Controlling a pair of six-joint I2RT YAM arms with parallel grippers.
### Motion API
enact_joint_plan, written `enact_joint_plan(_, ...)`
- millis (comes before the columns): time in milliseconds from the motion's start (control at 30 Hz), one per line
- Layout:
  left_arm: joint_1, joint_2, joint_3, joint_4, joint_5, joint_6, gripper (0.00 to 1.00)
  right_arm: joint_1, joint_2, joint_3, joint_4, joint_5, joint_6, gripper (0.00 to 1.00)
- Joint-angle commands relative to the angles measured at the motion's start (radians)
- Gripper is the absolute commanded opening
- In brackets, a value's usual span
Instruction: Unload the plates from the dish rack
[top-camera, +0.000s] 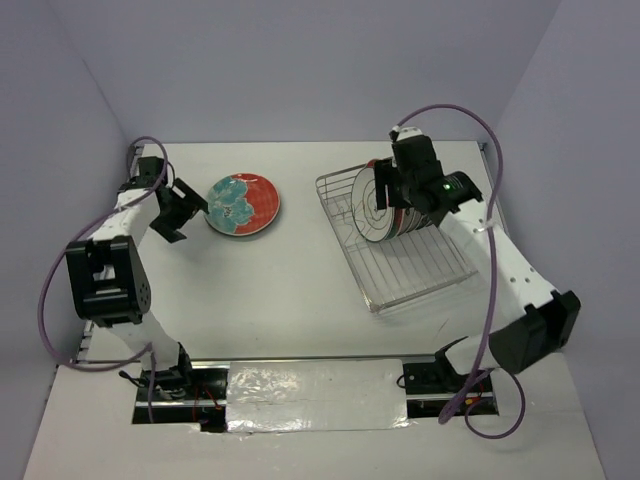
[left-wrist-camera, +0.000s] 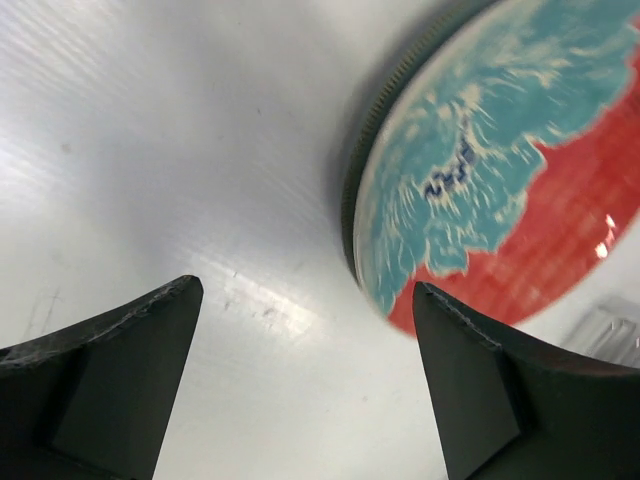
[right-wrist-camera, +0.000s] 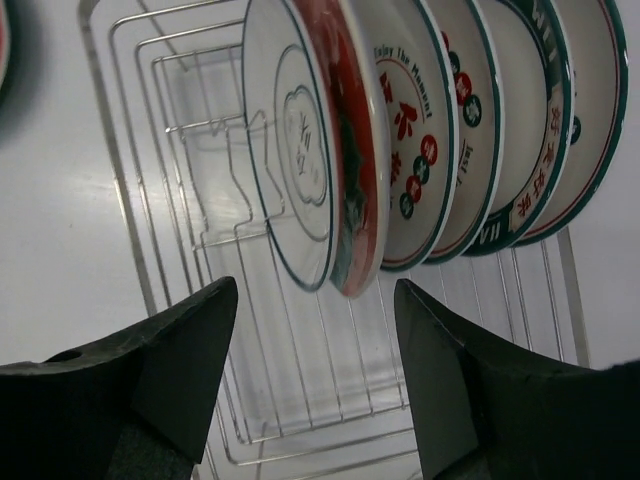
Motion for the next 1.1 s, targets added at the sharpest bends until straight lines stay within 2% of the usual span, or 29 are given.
enact_joint_plan(0,0.000,-0.205,-0.030,-0.037,-0.022,0.101,1.00,0.003,0.085,0.083,0.044,0.144,-0.081,0.70)
enact_joint_plan(33,0.002,-0.300,-0.046,-0.018,-0.008,0.126,0.99,0.003,0.104,0.104,0.059,0.162,-0.092,0.66)
enact_joint_plan(133,0.002,-0.452,-0.119,0.028,0.101,0.232,0.99,-0.008,0.156,0.146,0.069,0.195,-0.120,0.54)
enact_joint_plan(267,-0.001,-0.734,-0.272,0.081,0.247,0.338,0.99,-0.025,0.182,0.154,0.124,0.156,-0.152,0.49)
enact_joint_plan(433,-0.006,-0.955,-0.389,0.081,0.255,0.402,1.00,-0.040,0.246,0.173,0.127,0.152,-0.189,0.44)
enact_joint_plan(567,-0.010,-1.023,-0.457,0.098,0.241,0.415,0.99,-0.051,0.283,0.177,0.136,0.173,-0.204,0.39)
enact_joint_plan(767,-0.018,-1.020,-0.485,0.112,0.255,0.411,1.00,-0.063,0.329,0.152,0.176,0.155,-0.215,0.36)
enact_joint_plan(933,-0.026,-1.013,-0.497,0.121,0.253,0.410,0.99,-0.062,0.351,0.154,0.179,0.201,-0.226,0.23)
enact_joint_plan(967,-0.026,-1.014,-0.498,0.123,0.256,0.410,0.99,-0.060,0.351,0.154,0.178,0.205,-0.229,0.18)
enact_joint_plan(1033,-0.027,-1.013,-0.502,0.126,0.258,0.407,1.00,-0.060,0.345,0.155,0.181,0.221,-0.229,0.15)
enact_joint_plan(1067,-0.027,-1.014,-0.503,0.128,0.258,0.407,1.00,-0.060,0.340,0.158,0.179,0.227,-0.232,0.09)
